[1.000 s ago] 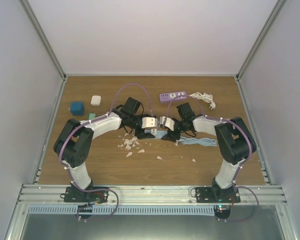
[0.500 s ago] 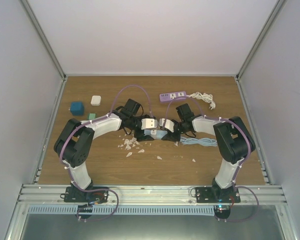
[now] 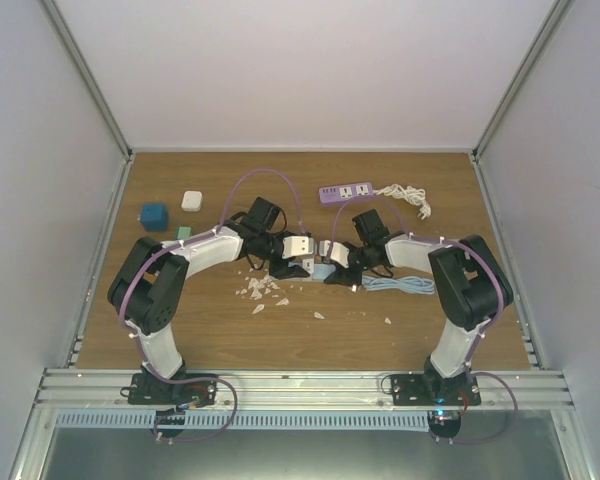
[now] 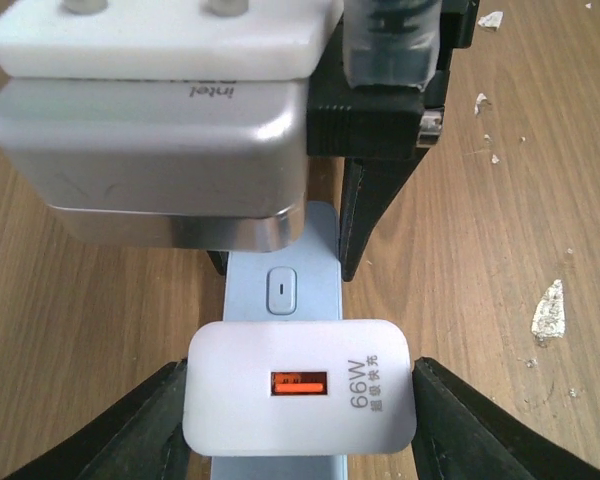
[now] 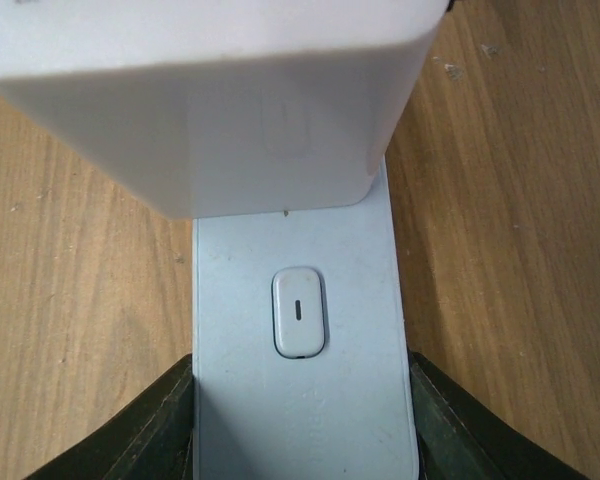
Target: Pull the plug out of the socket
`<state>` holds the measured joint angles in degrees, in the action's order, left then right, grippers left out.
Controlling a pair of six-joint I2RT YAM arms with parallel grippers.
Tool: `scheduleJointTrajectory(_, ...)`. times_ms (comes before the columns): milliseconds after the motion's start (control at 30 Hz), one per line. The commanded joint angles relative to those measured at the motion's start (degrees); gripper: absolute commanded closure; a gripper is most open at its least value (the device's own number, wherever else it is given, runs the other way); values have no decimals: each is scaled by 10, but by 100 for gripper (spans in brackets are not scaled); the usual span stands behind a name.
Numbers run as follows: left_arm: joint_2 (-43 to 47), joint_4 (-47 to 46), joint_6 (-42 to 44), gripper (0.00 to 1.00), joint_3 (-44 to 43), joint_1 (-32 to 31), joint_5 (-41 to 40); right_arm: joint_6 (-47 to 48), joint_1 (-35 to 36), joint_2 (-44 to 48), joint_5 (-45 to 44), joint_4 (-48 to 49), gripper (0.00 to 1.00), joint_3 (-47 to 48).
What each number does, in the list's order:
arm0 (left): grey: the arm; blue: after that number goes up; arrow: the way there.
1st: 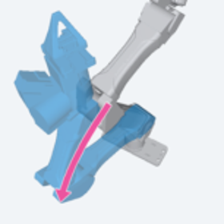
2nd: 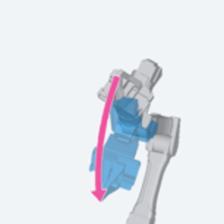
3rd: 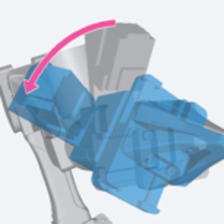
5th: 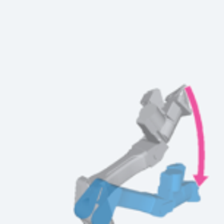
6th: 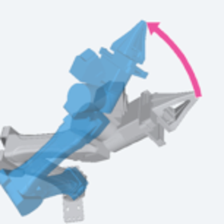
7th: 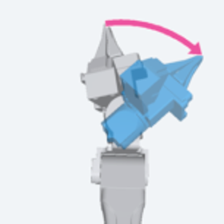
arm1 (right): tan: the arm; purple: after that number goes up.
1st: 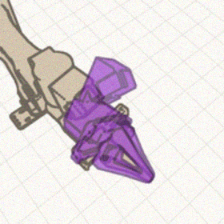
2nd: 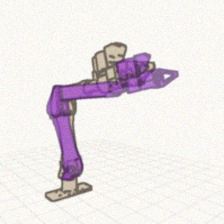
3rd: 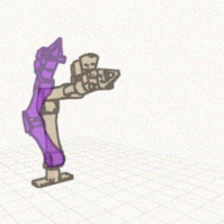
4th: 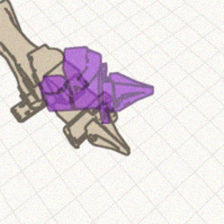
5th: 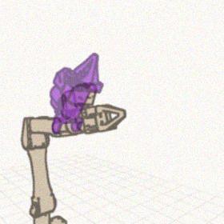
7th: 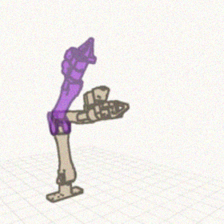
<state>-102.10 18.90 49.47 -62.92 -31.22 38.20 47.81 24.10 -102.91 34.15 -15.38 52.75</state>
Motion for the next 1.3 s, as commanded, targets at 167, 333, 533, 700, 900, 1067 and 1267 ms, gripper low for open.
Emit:
scheduleJointTrajectory(167, 37, -24, -1, 49, 0, -3, 73, -3, 2, 16, -11, -4, 74, -13)
scheduleJointTrajectory(333, 65, -59, 20, 53, 31, -9, 55, -7, 2, 13, -19, -4, 77, -13)
scheduleJointTrajectory(533, 53, -38, -24, 59, 8, -2, 86, -11, 2, 11, -29, -3, 79, -12)
scheduleJointTrajectory(700, 43, -30, -61, 61, -4, 7, 114, -9, 2, 10, -38, -1, 80, -15)
scheduleJointTrajectory(900, 44, -19, -61, 62, -8, 8, 133, -9, 3, 9, -41, -4, 80, -16)
scheduleJointTrajectory(1067, 66, -33, -23, 63, 14, 6, 115, -19, 4, 4, -44, -5, 81, -11)
scheduleJointTrajectory(1267, 87, -52, 25, 65, 47, -2, 73, -37, 4, -4, -44, -3, 81, -4)
